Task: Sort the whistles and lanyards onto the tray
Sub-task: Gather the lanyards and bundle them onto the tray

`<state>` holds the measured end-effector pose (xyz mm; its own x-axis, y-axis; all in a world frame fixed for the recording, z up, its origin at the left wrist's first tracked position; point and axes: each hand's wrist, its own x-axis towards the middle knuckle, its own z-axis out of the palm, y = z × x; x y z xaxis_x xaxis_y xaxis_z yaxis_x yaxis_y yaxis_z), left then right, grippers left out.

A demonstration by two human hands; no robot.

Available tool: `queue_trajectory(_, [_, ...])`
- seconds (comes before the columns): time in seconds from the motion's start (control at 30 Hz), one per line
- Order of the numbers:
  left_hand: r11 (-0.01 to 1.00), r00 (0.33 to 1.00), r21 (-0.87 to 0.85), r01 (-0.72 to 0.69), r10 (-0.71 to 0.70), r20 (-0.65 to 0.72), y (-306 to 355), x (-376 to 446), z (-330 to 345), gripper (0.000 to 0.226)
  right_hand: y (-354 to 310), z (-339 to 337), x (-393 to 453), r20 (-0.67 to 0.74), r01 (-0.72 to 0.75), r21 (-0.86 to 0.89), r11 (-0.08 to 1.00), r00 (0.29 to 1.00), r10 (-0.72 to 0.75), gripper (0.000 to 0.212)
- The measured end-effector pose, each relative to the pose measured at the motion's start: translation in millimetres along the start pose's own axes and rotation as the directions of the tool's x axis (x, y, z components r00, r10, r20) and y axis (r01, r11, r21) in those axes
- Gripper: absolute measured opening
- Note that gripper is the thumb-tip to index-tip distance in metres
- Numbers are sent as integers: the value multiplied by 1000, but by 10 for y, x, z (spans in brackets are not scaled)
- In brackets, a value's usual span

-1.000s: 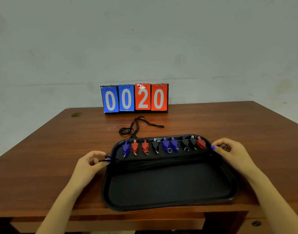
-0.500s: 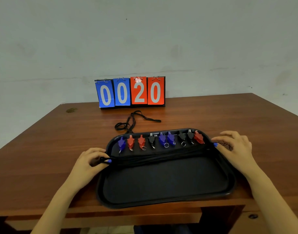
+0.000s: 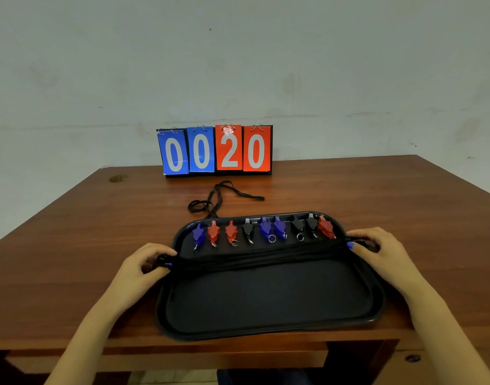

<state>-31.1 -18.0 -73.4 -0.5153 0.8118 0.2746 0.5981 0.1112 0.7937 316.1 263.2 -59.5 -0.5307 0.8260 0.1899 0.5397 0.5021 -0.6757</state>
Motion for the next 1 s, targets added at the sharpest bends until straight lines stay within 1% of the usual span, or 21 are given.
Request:
queue_trajectory(0.07, [999,999,-35,3,-1,43,1,-7,-6,49,-10,1,-4,-19,2,65,998,1000,-1,17])
queue_trajectory(0.17, [998,997,-61,-1,5,72,12,-9,-7,48,-4,2,4,-55,13,99,995,998,-7,15])
queue_trajectory(0.27, [1000,998,-30,3,-1,64,4,-1,0,42,-7,-1,-3,-37,32,115,993,999,-28,18])
queue_trajectory(0.33, [1000,999,-14,-1,2,51,-10,8,5,40,-1,3,-4,-7,52,78,996,999,-51,23])
queue_trajectory(0.43, [1000,999,-12,-9,10,39,-33,12,5,38,5,8,2,13,33,37,999,999,-33,25])
queue_trajectory(0.57, [1000,1000,-28,-5,6,30,-30,8,10,37,7,13,13,-16,19,97,995,1000,-18,23])
queue_trajectory(0.7, [999,999,-34,3,-2,32,-21,10,4,38,21,7,24,-87,28,174,984,996,-12,14])
queue_trajectory(1.0, [1000,1000,-22,16,-15,13,15,-7,2,39,50,13,37,-99,-5,198,980,995,25,15])
